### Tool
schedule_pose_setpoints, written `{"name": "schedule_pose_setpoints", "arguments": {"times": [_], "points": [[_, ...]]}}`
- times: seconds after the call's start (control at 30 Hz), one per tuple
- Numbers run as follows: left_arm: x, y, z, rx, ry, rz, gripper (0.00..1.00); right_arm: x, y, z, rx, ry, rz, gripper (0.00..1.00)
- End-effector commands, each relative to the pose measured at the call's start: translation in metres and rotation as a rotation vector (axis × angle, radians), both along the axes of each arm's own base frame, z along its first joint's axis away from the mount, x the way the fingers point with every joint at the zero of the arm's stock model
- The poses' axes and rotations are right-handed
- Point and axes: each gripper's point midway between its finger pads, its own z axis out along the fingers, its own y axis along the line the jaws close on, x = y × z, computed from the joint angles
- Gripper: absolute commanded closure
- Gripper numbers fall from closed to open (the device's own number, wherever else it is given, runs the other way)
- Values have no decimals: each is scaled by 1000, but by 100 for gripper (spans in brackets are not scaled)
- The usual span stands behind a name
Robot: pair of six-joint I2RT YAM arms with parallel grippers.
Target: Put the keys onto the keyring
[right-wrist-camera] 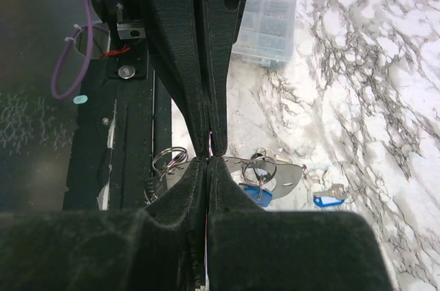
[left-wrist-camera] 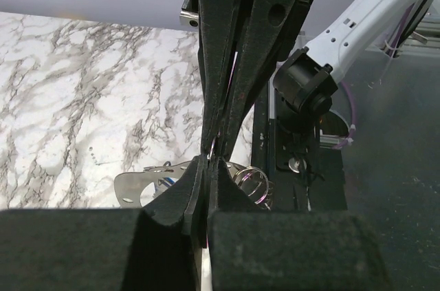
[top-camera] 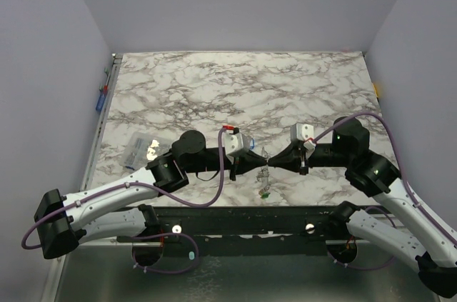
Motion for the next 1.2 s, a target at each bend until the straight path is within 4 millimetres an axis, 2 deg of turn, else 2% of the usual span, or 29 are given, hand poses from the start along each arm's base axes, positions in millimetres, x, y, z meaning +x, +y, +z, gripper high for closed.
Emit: {"name": "schedule_pose_setpoints", "arguments": {"times": [0.0, 0.03, 0.07, 0.1, 0.17, 0.23, 0.33, 0.6, 0.8, 1.0, 1.17], "points": [[0, -3, 3, -32, -9, -2, 100, -3, 5, 14, 58, -26, 26, 99], [2, -2, 4, -36, -10, 12, 100, 1, 5, 14, 58, -27, -1, 98], [4, -1, 5, -43, -14, 26, 100, 5, 4, 15, 56, -27, -26, 89], [6, 0, 5, -47, -16, 41, 100, 9, 2, 14, 51, -29, -52, 71], [8, 2, 4, -52, -20, 57, 100, 16, -2, 15, 44, -41, -103, 51], [10, 5, 4, -57, -24, 75, 100, 22, -7, 18, 47, -58, -159, 43], [12, 8, 3, -61, -33, 92, 100, 31, -18, 26, 76, -101, -255, 36], [12, 19, 4, -86, -84, 121, 100, 57, -50, 50, 179, -201, -514, 31], [17, 32, 2, -49, -124, 164, 100, 74, -56, 52, 214, -201, -607, 30], [46, 72, 9, 97, -243, 365, 100, 99, -46, 38, 226, -46, -705, 30], [66, 114, 7, 175, -282, 556, 100, 128, -47, 14, 227, 149, -892, 31]]}}
